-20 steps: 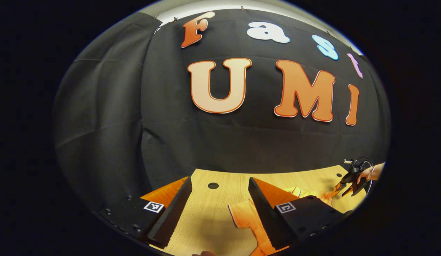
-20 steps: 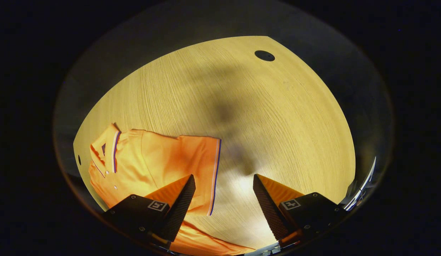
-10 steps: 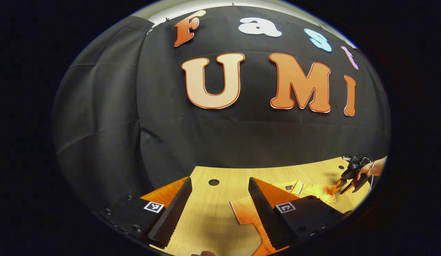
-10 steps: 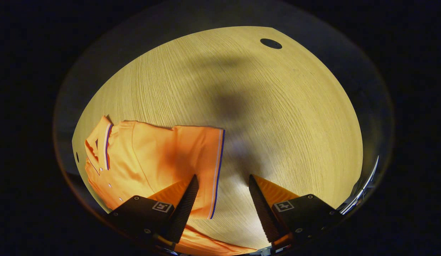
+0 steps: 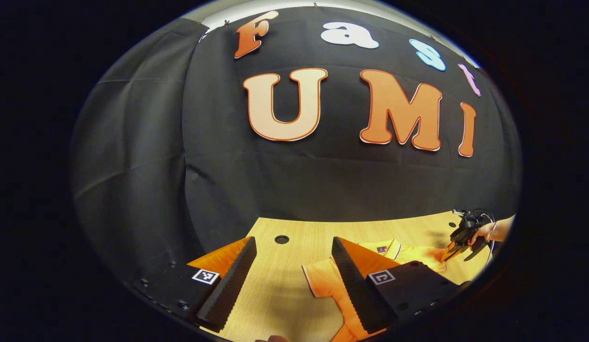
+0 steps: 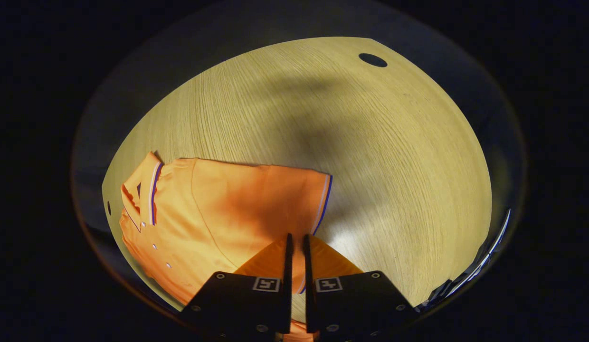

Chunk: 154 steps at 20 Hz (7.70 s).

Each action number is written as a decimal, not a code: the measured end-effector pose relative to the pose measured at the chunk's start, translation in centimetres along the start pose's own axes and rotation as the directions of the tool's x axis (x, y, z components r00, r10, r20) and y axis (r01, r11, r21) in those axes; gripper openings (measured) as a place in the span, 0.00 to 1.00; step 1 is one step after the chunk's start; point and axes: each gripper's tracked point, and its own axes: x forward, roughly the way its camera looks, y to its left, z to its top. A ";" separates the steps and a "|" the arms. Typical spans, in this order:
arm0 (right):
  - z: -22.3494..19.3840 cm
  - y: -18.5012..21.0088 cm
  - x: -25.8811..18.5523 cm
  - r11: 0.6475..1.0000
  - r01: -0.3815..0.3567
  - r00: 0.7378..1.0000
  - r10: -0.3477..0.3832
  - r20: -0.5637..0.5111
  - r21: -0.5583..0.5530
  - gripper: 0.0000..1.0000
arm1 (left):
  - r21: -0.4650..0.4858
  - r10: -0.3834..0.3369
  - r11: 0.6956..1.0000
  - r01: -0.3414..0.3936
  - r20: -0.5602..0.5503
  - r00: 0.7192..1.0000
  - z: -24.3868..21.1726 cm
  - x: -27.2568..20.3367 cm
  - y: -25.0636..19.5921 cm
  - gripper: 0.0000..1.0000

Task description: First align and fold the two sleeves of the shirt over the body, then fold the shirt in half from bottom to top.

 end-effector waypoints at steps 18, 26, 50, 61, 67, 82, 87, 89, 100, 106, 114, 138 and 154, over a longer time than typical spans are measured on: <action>2.6 7.0 -11.1 0.947 0.107 0.965 -0.025 0.261 -0.304 0.00 | -0.064 0.029 0.998 -0.026 0.047 0.998 1.3 -1.6 5.2 0.98; -0.8 14.0 -12.2 0.877 0.128 0.957 0.015 0.291 -0.464 0.00 | -0.063 0.053 0.997 -0.049 0.058 0.997 0.8 -3.3 9.0 0.98; -8.9 28.3 -8.5 0.813 -0.214 0.939 0.324 0.116 -0.542 0.80 | -0.054 0.090 0.994 -0.092 -0.039 0.995 -3.3 -3.5 12.6 0.98; -3.5 22.2 -16.9 0.874 -0.152 0.842 0.359 0.403 -0.461 0.99 | -0.051 -0.038 0.998 0.035 -0.053 0.998 -0.7 0.9 6.1 0.98; -2.9 16.6 -21.5 0.896 -0.170 0.793 0.371 0.483 -0.411 0.99 | -0.043 -0.129 0.992 0.123 -0.193 0.973 -2.2 4.9 -0.4 0.98; -5.1 7.0 -24.2 0.875 -0.297 0.764 0.458 0.455 -0.382 0.99 | -0.177 -0.116 0.984 -0.032 -0.762 0.637 -21.1 15.8 -3.5 0.98; -5.0 4.6 -22.2 0.883 -0.325 0.788 0.451 0.420 -0.339 0.99 | -0.099 -0.047 0.993 -0.060 -0.821 0.569 -24.4 17.6 -2.7 0.99; -5.0 4.0 -21.5 0.884 -0.330 0.793 0.449 0.411 -0.330 0.99 | -0.102 -0.047 0.992 -0.072 -0.835 0.548 -25.2 17.8 -3.0 0.98; -4.5 3.0 -22.2 0.877 -0.336 0.776 0.464 0.427 -0.342 0.99 | -0.056 -0.003 0.994 -0.095 -0.874 0.486 -27.9 17.9 -2.5 0.99; -5.3 3.2 -22.4 0.863 -0.349 0.776 0.485 0.403 -0.365 0.99 | -0.057 -0.004 0.994 -0.096 -0.875 0.484 -27.8 18.1 -3.3 0.60; -6.1 3.1 -22.9 0.856 -0.341 0.776 0.489 0.398 -0.388 0.98 | -0.128 -0.072 0.989 -0.069 -0.844 0.531 -27.1 18.1 -5.7 0.02; -5.9 -2.4 -27.1 0.871 -0.335 0.715 0.483 0.505 -0.359 0.98 | 0.009 -0.214 0.942 0.337 -0.756 0.618 -17.0 13.8 -25.2 0.02; -5.8 -6.2 -25.2 0.899 -0.322 0.756 0.432 0.492 -0.295 0.98 | -0.134 -0.337 0.905 0.404 -0.806 0.487 -24.4 13.5 -37.4 0.34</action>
